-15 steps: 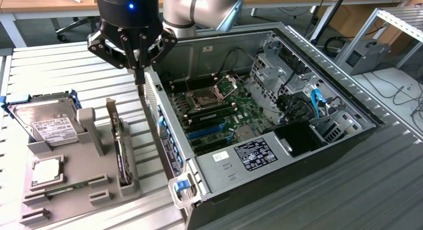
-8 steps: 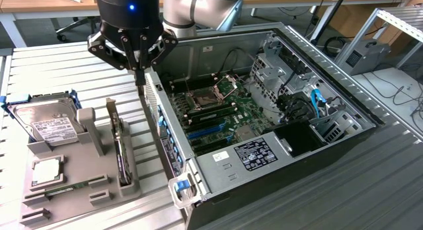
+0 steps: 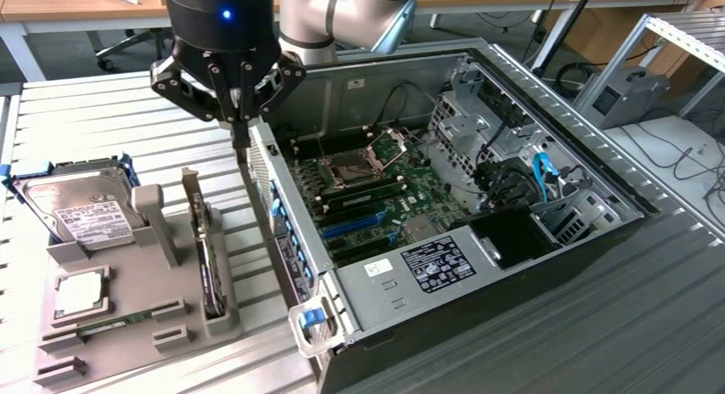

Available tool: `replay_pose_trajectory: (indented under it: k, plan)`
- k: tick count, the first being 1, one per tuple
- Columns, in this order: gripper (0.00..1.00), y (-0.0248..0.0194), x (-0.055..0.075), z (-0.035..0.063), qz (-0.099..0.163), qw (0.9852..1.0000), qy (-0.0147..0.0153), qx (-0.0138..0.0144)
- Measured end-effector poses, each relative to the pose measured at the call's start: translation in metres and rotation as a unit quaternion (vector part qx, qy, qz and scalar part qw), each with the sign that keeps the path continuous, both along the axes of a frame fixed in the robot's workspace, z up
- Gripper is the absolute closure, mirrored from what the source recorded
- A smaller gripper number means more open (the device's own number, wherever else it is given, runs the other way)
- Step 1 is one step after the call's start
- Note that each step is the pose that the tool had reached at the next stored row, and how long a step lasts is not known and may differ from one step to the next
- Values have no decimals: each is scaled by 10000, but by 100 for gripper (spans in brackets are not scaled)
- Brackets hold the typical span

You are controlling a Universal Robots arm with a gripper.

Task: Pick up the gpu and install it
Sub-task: 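Reach for the gpu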

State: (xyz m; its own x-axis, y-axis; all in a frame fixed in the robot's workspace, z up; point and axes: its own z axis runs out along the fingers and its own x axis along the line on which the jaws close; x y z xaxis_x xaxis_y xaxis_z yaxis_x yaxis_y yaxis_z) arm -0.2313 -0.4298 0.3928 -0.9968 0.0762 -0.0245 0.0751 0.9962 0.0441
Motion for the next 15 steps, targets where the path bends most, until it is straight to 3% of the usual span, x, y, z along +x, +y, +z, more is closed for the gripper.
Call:
replay_pose_trajectory:
  k: [15]
  plan:
    - [89, -46, 0, -1, 0, 10000, 0, 0]
